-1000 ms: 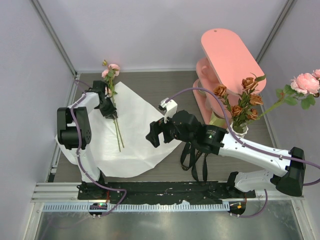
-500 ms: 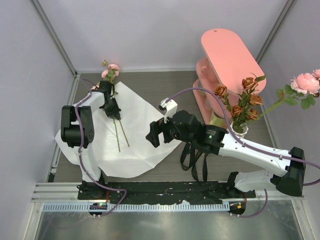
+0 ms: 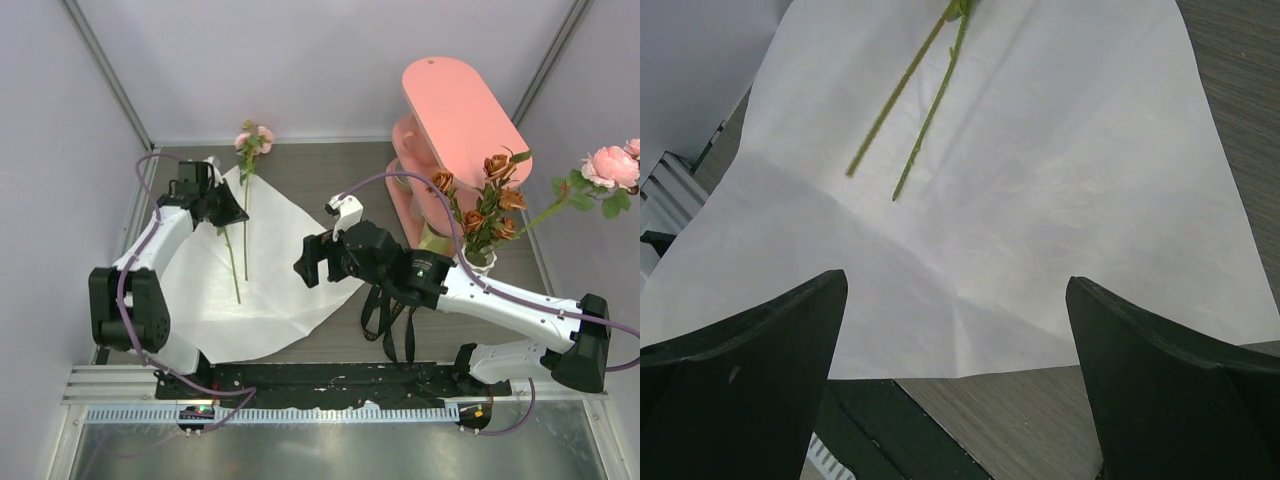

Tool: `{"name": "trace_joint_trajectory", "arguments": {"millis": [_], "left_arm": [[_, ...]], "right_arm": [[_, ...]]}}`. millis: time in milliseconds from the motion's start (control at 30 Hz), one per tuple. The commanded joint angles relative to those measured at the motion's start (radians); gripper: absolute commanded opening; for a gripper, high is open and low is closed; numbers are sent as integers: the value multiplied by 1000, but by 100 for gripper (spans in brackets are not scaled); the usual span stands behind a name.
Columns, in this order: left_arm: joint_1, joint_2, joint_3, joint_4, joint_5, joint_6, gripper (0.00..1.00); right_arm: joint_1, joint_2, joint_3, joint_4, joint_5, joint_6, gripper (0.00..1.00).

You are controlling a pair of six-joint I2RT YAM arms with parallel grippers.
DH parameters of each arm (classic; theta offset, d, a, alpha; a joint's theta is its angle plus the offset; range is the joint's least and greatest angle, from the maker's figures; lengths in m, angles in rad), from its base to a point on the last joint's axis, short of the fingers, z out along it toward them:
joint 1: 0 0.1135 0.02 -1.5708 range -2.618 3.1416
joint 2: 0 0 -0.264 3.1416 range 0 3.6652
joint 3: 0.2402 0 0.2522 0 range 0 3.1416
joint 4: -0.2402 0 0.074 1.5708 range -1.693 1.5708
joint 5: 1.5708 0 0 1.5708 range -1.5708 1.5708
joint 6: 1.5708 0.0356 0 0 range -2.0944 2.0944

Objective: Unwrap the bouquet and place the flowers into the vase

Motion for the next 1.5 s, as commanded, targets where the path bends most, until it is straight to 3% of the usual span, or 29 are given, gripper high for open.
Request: {"name": "trace_joint_trajectory", "arguments": {"millis": [0,167,333,467,600,1000,1467], "left_arm": [[-7,-209,-109,249,197,-57,0],[-25,-308,-155,346,246,-83,0],[-50,-212,-68,153,176,-31,0],[-50,-156,-60,127,186,-50,0],[-54,-187,-112,254,286,-105,0],[-56,-394,-202,484,324,-192,0],[-54,-610,-324,844,426,-343,0]], "right_arm": [[-20,24,63,13,67,96,97],[-135,70,112,-8,-20,231,97],[-204,117,146,-23,-80,282,95],[-204,120,150,-28,-67,282,95],[-202,148,161,-25,-74,302,95],[-187,329,429,-160,33,381,95],[-185,291,607,-83,206,354,95]]}}
